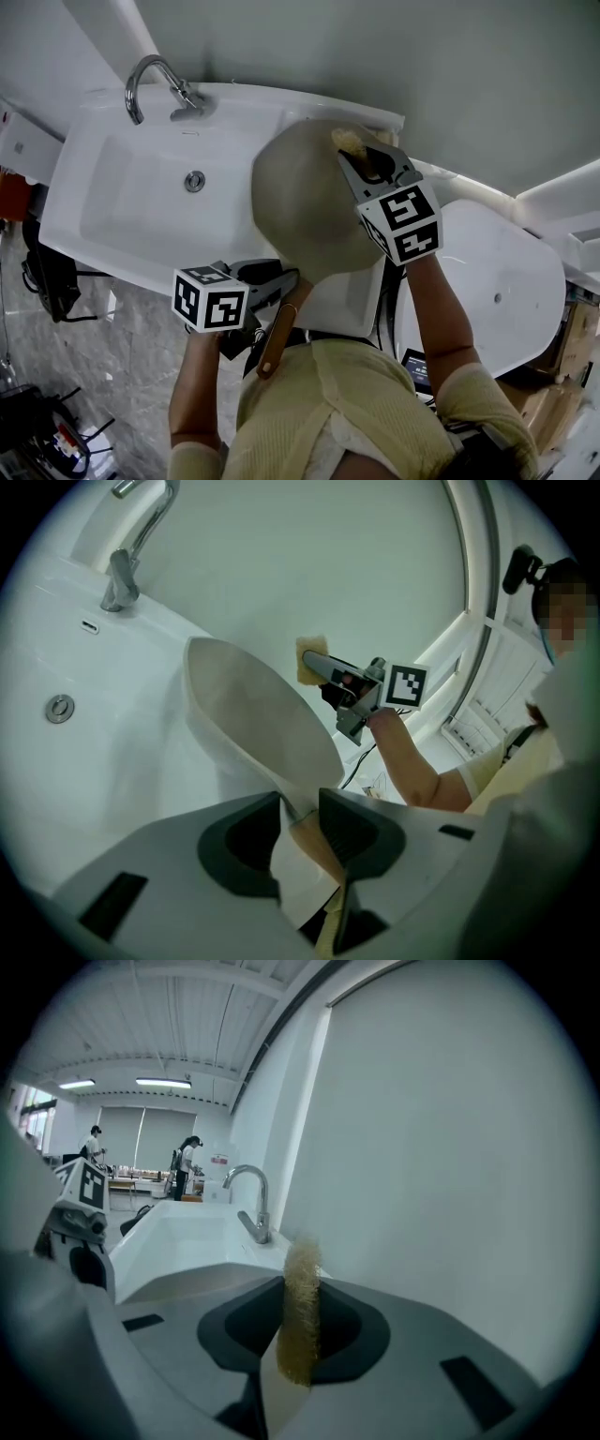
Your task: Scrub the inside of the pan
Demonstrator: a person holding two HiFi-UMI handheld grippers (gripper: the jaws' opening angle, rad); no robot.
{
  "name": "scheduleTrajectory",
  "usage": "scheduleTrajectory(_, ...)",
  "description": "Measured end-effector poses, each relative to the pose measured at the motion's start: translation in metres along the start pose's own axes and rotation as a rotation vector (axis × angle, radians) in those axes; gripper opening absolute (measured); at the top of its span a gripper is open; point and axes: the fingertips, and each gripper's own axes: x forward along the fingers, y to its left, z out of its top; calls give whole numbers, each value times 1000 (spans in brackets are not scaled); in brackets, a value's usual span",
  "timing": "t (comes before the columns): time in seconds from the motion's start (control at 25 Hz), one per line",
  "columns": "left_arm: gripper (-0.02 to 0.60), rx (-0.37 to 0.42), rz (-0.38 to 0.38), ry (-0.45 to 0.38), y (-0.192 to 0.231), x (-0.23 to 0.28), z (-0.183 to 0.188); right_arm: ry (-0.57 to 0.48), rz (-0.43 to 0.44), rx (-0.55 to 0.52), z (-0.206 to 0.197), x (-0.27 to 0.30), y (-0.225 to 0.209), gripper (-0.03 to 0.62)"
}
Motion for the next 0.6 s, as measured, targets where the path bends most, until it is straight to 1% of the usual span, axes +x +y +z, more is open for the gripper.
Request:
scheduleTrajectory(0.32,175,-2,-19,1,1,-1,-1,114,-45,-95,-20,54,-3,84)
scheduleTrajectory(0.44,175,0,-16,-1,2,-1,-1,155,-68,-136,-29,69,-5,84)
scheduleTrajectory(0.6,175,11,-6,-5,1,-1,0,210,-78,-180,-38,84,-4,84)
